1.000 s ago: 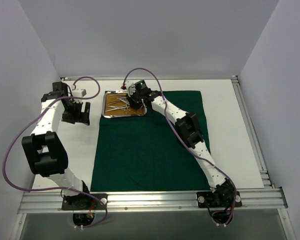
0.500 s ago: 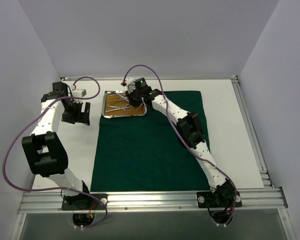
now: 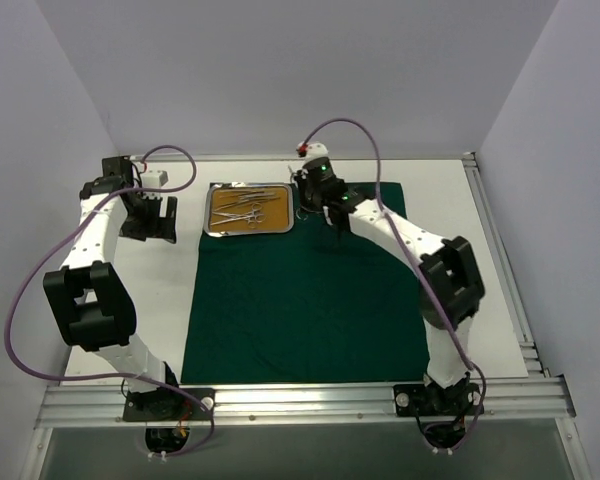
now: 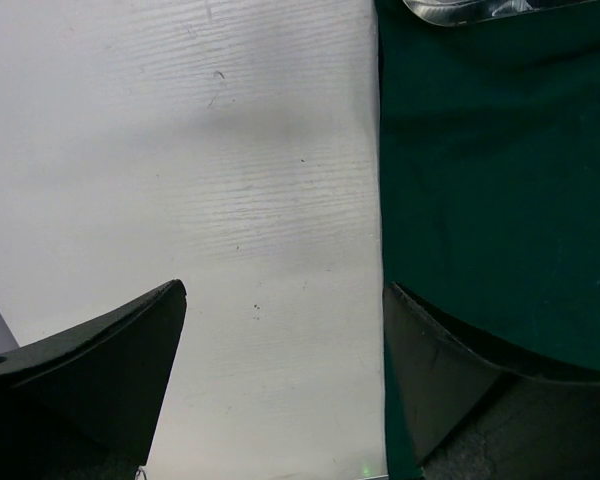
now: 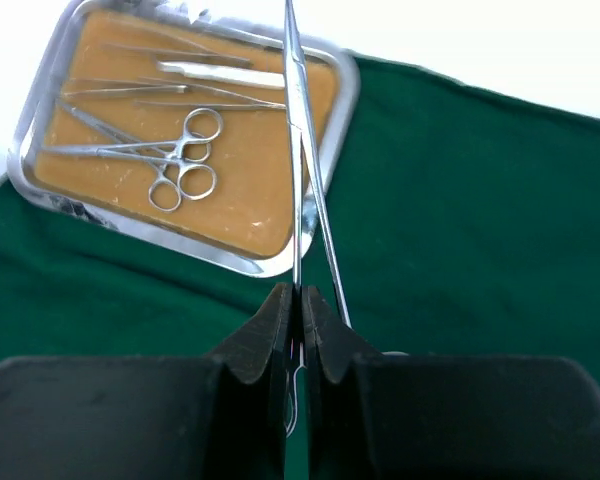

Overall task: Open and lay out the surgical kit
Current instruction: Place the medical item in the surgical kit.

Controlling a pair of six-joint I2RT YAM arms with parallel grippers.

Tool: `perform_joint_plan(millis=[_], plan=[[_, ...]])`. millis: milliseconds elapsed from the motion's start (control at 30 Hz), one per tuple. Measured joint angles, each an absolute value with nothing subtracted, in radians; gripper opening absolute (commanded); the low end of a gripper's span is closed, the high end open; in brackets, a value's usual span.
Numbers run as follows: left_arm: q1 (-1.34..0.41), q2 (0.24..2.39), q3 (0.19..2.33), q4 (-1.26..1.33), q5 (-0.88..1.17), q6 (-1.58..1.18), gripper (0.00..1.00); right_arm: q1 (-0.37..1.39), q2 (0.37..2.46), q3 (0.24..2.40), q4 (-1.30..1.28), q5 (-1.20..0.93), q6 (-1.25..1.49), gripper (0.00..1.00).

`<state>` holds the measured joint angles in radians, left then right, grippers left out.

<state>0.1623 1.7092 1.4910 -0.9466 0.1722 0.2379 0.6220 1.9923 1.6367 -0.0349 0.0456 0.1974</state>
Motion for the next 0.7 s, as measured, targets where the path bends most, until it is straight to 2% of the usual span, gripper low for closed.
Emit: perform_joint_plan(millis=[133,267,433,700], plan=[[0.163,1.713,1.501,-0.947,0.168,0.223,0.89,0.621,1.766,1.384,0.008,0.140,0.332,0.00],[0.163,1.713,1.502,-0.950,0.169,0.215,0.89,0.638,1.627,1.118,0.003,0.202,0.475,0.00],[0.163,1.713,1.505,-0.952,0.173,0.212,0.89,0.686,1.576,0.880,-0.033,0.218,0.624,0.00],[0.163,1.713,1.505,-0.952,0.185,0.202,0.89,0.757,1.572,0.736,0.028,0.254,0.768,0.00]])
